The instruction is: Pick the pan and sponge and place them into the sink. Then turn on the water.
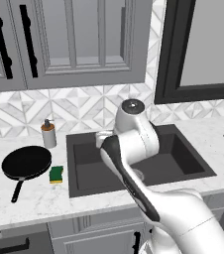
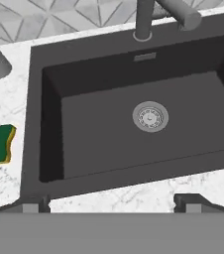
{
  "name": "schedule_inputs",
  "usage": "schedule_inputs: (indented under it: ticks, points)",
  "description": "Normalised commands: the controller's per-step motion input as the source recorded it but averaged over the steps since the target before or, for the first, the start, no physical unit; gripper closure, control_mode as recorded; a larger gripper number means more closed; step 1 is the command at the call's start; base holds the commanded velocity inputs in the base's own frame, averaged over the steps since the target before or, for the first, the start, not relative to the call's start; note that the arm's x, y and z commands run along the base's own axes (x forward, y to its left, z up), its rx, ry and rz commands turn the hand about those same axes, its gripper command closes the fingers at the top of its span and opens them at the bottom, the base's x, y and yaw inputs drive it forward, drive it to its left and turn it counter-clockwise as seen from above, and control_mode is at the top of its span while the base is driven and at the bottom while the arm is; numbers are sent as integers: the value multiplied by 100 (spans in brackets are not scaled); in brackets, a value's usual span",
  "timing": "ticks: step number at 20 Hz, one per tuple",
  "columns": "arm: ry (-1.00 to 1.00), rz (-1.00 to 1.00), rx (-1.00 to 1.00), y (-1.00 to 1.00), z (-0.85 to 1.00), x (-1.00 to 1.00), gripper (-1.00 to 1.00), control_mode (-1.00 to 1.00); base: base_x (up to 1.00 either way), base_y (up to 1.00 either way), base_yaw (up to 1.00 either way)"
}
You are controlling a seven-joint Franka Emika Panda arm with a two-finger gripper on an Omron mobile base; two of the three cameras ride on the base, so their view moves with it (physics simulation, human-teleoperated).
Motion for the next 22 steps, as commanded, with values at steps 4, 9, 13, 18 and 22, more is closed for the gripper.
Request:
schedule_inputs:
  ticks: [4,9,13,18,22]
  points:
    - [9,-6,27,75,-25,0,-100,-100,0,0,0]
    - [9,0,18,69,-11,0,-100,-100,0,0,0]
    - [11,2,2,69,-15,0,-100,-100,0,0,0]
    - [5,8,-3,74,-8,0,-100,-100,0,0,0]
    - [11,3,-1,76,0,0,-100,-100,0,0,0]
